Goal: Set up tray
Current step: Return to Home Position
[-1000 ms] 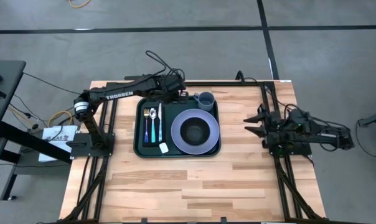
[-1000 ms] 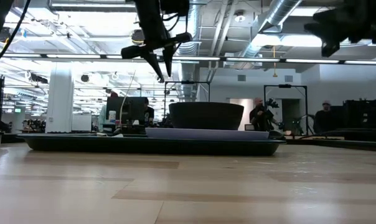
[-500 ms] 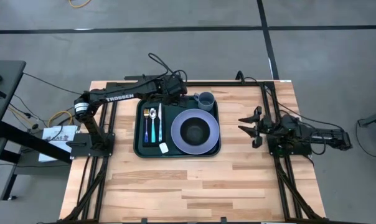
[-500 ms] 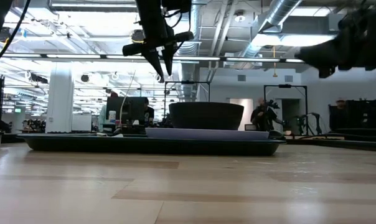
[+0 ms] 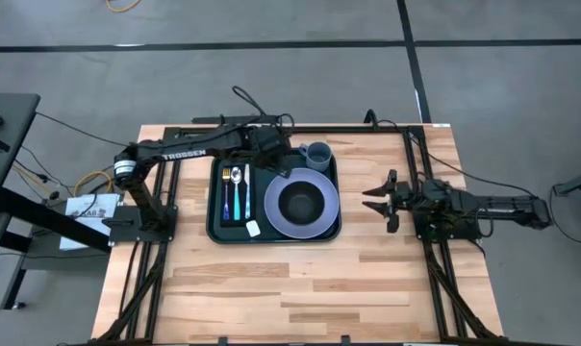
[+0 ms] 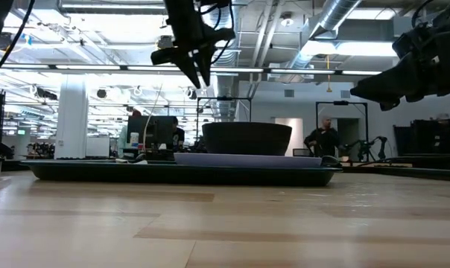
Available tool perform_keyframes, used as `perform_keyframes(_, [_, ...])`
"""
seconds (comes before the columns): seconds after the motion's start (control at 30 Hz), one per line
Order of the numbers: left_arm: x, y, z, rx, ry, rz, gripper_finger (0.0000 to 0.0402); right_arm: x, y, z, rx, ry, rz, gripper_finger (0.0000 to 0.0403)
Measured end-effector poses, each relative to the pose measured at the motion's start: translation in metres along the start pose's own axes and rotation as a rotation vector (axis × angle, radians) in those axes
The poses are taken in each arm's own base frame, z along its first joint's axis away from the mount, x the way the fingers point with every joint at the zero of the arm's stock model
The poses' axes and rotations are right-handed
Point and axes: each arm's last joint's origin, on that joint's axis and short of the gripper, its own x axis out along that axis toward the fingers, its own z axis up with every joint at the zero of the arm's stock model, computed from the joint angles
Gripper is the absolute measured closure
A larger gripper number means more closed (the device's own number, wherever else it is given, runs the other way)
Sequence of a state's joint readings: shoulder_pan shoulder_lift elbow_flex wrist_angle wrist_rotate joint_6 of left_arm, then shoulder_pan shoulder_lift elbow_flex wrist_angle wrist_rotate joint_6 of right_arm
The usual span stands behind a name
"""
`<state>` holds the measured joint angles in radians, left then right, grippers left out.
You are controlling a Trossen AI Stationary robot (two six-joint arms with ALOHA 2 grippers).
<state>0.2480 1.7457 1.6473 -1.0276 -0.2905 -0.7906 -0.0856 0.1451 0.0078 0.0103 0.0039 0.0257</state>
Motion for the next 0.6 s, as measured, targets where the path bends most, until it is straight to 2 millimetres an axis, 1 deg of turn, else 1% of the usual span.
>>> perform_keyframes(0.1, [-0.006, -0.003, 0.002, 0.055, -0.012, -0.075, 0.0310, 0.000, 0.000, 0.000, 0.010, -0.001, 0.001, 0.0265])
perform_keyframes(0.2, [-0.020, -0.010, 0.009, 0.126, -0.079, -0.219, 0.0310, 0.000, 0.000, 0.000, 0.009, 0.000, 0.003, 0.0265])
perform_keyframes(0.27, [-0.034, -0.013, 0.011, 0.160, -0.134, -0.299, 0.0310, 0.000, 0.000, 0.000, 0.009, 0.004, 0.003, 0.0265])
perform_keyframes(0.37, [-0.057, -0.009, 0.009, 0.207, -0.187, -0.351, 0.0310, 0.000, 0.000, 0.000, 0.009, 0.006, 0.003, 0.0265])
perform_keyframes(0.47, [-0.079, -0.003, 0.002, 0.252, -0.253, -0.312, 0.0310, 0.000, 0.000, -0.001, 0.009, 0.007, 0.003, 0.0265])
perform_keyframes(0.53, [-0.089, 0.003, -0.008, 0.268, -0.299, -0.269, 0.0310, 0.000, 0.000, -0.001, 0.009, 0.008, 0.003, 0.0265])
perform_keyframes(0.6, [-0.093, 0.011, -0.024, 0.296, -0.316, -0.273, 0.0310, 0.000, 0.000, -0.001, 0.009, 0.008, 0.003, 0.0265])
